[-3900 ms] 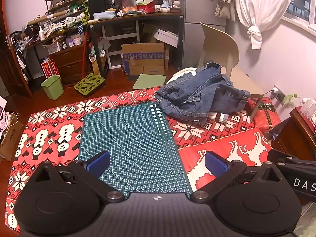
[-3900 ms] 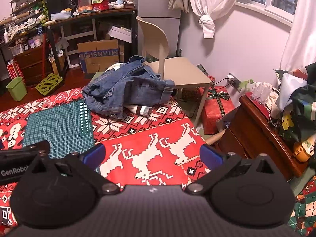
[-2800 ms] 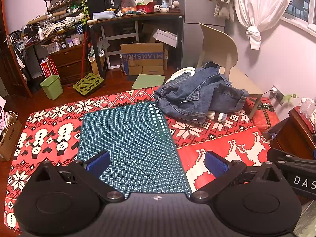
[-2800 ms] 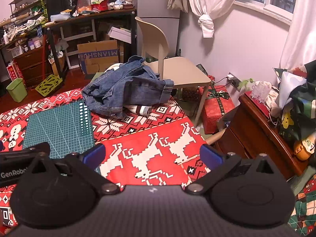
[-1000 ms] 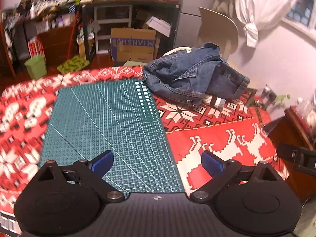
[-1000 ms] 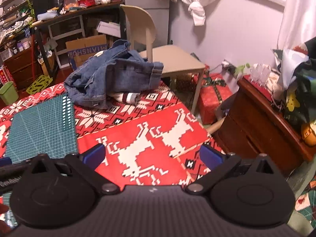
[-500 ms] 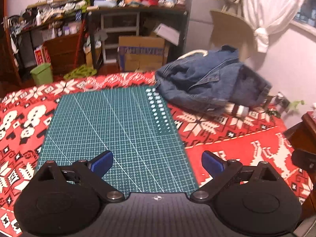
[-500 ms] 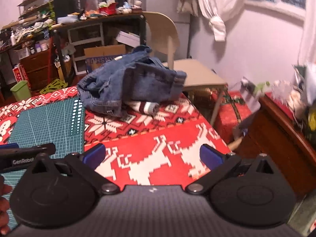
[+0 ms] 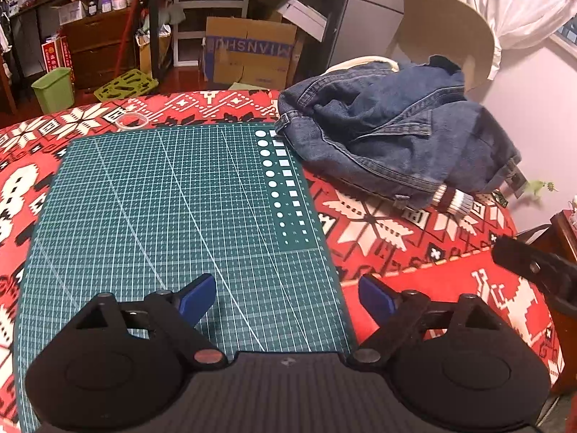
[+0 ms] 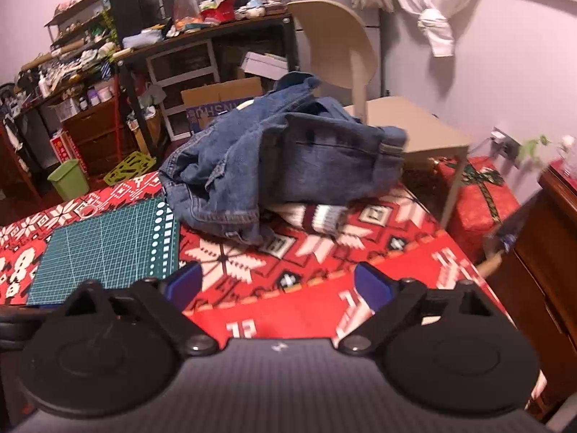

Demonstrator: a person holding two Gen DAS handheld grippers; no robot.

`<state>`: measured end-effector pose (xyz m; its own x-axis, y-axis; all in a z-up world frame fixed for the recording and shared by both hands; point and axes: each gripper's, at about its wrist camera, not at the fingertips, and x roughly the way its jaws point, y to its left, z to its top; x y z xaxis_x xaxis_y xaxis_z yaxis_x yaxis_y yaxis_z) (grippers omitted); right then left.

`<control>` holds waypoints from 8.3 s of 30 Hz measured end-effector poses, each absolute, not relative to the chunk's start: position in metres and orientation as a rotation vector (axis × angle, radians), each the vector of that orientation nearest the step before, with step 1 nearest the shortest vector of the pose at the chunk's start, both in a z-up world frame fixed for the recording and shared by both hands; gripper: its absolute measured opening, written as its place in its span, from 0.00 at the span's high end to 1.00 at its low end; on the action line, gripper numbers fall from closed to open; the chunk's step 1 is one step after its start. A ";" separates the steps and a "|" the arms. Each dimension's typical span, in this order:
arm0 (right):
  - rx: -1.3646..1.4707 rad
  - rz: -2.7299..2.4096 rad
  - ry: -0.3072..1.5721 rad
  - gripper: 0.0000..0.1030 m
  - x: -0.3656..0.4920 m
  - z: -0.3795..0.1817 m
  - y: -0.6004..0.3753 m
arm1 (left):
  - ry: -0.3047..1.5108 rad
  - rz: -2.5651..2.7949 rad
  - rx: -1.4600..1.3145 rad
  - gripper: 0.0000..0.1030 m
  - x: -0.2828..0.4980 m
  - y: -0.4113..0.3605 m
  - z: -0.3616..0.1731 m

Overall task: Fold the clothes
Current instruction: 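Move both grippers toward the crumpled blue denim shorts, then grasp the edge of the denim shorts with the right gripper, then grasp the denim shorts with the left gripper beside the right gripper, then lift the denim shorts off the pile with both grippers, shaking them open, then lower the held shorts onto the green cutting mat with both grippers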

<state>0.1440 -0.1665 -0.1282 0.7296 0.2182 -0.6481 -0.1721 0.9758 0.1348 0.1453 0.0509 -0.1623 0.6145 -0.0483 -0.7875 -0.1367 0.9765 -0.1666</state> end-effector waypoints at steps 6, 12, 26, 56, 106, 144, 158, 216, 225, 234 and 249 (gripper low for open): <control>0.028 0.250 0.723 0.31 0.198 -0.143 -0.142 | 0.927 0.042 -0.257 0.20 0.167 0.061 -0.169; 0.019 0.297 0.716 0.31 0.244 -0.163 -0.124 | 0.944 0.043 -0.259 0.20 0.181 0.068 -0.174; 0.084 0.299 0.771 0.83 0.281 -0.178 -0.084 | 0.961 0.064 -0.275 0.18 0.184 0.083 -0.177; 0.060 0.395 0.826 0.86 -0.031 -0.127 -0.134 | 0.965 -0.060 -0.364 0.18 0.020 0.075 -0.148; -0.384 0.484 0.767 0.69 -0.026 -0.136 -0.139 | 1.296 -0.063 -0.705 0.75 0.099 0.043 -0.195; -0.024 0.829 0.450 0.83 -0.109 0.113 -0.065 | 0.852 0.000 -0.749 0.82 -0.082 0.147 0.041; 0.161 0.655 0.679 0.83 0.008 0.046 -0.107 | 0.829 0.028 -0.687 0.51 0.001 0.146 -0.014; -0.038 0.172 1.172 0.01 0.215 -0.113 -0.123 | 1.226 0.132 -0.341 0.19 0.141 0.211 -0.149; -0.112 0.131 1.295 0.01 0.226 -0.157 -0.100 | 1.335 0.171 -0.305 0.19 0.150 0.204 -0.177; -0.147 0.152 1.330 0.01 0.231 -0.187 -0.087 | 1.367 0.210 -0.284 0.14 0.162 0.202 -0.196; -0.155 0.229 1.375 0.01 0.240 -0.183 -0.089 | 1.378 0.310 -0.316 0.15 0.171 0.204 -0.198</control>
<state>0.2396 -0.0886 -0.1830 0.1777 0.0705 -0.9816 -0.2509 0.9677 0.0241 0.1712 0.2039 -0.1979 0.1651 0.0304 -0.9858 -0.3945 0.9181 -0.0377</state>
